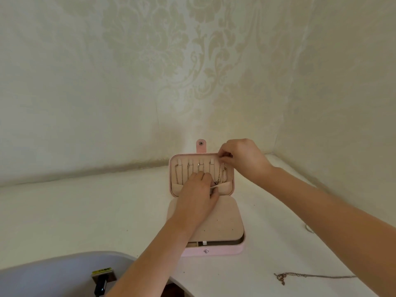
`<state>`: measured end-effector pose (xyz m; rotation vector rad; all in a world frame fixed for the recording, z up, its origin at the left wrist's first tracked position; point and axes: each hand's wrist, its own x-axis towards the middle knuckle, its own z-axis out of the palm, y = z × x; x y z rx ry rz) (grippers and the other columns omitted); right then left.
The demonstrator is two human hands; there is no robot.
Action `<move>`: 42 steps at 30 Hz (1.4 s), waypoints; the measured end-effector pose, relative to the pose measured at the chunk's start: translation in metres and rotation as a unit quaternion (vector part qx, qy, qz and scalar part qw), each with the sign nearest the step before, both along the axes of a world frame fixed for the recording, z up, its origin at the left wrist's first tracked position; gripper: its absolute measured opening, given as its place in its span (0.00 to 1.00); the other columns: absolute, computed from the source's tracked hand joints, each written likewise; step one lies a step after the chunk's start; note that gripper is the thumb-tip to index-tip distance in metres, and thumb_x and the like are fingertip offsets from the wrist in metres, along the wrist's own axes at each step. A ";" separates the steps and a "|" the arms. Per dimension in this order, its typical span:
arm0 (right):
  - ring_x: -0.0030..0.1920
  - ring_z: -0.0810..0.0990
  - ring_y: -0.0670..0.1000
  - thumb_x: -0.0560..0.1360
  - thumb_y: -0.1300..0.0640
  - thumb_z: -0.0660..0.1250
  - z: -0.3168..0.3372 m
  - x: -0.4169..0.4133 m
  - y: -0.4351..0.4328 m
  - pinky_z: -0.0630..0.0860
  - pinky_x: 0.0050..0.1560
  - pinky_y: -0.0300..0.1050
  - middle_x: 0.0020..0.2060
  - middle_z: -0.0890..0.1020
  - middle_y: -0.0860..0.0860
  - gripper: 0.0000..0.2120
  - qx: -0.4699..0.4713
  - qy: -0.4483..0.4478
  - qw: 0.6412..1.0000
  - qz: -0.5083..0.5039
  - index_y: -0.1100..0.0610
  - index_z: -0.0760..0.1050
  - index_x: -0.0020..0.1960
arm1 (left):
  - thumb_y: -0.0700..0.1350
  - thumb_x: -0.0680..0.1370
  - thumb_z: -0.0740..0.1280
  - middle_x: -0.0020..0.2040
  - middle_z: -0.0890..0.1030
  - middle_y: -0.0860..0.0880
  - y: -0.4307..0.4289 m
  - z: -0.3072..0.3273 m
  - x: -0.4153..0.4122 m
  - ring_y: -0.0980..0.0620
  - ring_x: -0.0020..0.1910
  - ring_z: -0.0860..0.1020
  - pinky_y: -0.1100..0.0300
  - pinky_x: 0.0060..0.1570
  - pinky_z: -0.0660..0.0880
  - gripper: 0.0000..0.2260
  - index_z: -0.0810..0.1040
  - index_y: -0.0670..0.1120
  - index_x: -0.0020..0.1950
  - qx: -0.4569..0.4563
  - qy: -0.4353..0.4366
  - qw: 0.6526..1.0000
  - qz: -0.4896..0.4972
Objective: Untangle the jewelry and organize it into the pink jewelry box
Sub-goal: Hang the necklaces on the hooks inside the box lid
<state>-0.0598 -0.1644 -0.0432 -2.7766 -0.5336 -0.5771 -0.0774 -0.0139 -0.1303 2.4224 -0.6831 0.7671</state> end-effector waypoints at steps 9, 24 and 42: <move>0.39 0.69 0.55 0.73 0.69 0.62 -0.020 0.006 0.009 0.57 0.29 0.42 0.32 0.63 0.50 0.06 -0.184 -0.028 0.979 -0.078 0.62 0.76 0.43 | 0.42 0.75 0.65 0.44 0.77 0.44 0.001 -0.002 0.001 0.47 0.45 0.74 0.55 0.43 0.72 0.05 0.76 0.41 0.45 -0.002 0.014 1.000 -0.007; 0.49 0.78 0.52 0.76 0.61 0.63 0.018 0.004 -0.002 0.69 0.46 0.39 0.46 0.82 0.53 0.10 -0.111 0.075 0.991 0.026 0.59 0.82 0.53 | 0.41 0.75 0.66 0.44 0.77 0.43 0.001 0.002 -0.003 0.45 0.45 0.74 0.53 0.42 0.71 0.04 0.76 0.39 0.45 -0.016 0.018 1.000 -0.007; 0.39 0.79 0.56 0.73 0.62 0.69 0.004 0.011 -0.009 0.70 0.38 0.43 0.42 0.79 0.55 0.05 -0.104 -0.056 0.990 0.075 0.61 0.83 0.46 | 0.41 0.75 0.66 0.42 0.77 0.44 0.002 -0.001 -0.001 0.45 0.43 0.74 0.52 0.43 0.73 0.04 0.75 0.40 0.44 -0.007 0.010 1.000 -0.013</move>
